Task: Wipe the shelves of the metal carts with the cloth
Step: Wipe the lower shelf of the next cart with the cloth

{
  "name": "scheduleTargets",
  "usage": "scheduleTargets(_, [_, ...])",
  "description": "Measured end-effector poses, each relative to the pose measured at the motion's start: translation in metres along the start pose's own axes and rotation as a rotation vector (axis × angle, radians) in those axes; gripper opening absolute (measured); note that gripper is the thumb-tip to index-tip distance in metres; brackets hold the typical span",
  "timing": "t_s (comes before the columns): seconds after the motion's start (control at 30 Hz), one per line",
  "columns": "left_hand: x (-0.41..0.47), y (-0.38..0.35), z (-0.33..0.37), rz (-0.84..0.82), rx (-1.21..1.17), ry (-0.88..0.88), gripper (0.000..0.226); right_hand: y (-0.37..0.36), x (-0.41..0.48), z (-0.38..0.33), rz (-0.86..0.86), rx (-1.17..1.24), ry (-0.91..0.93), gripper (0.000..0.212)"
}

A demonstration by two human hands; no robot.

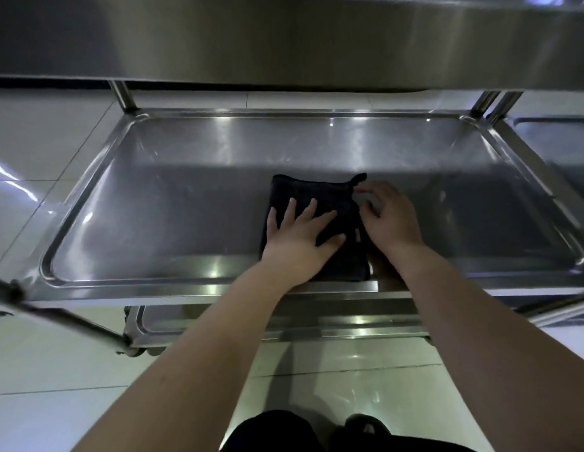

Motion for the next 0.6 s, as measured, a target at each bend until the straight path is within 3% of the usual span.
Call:
scheduleTargets(0.07, [-0.02,0.012,-0.015,0.039,-0.157,-0.108,0.056,0.003,-0.013,-0.01,-0.067,0.011,0.089,0.016])
scheduleTargets(0.13, [-0.045,0.017,-0.038,0.048,-0.137,-0.163,0.054,0.001,-0.032,-0.022,-0.209,0.0,0.239,0.011])
scheduleTargets(0.23, [-0.072,0.013,-0.064,0.064,-0.143,-0.182,0.052,-0.012,-0.058,-0.029,-0.393,-0.107,0.292,0.033])
scheduleTargets(0.4, [-0.073,-0.001,-0.064,0.204,-0.13,-0.234,0.037,-0.019,-0.07,-0.018,-0.32,0.037,0.262,0.038])
scheduleTargets(0.6, [-0.066,-0.01,-0.048,0.42,-0.1,-0.156,0.013,-0.026,-0.07,-0.036,-0.254,-0.215,0.28,0.023])
Point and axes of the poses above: each hand's wrist, its own x-axis towards the middle knuckle, its own y-axis out of the back of the hand, z = x × y, the point moved 1 cm from there along x, towards the middle knuckle, and after that the axes turned 12 degrees about -z, right-handed, at the moved point
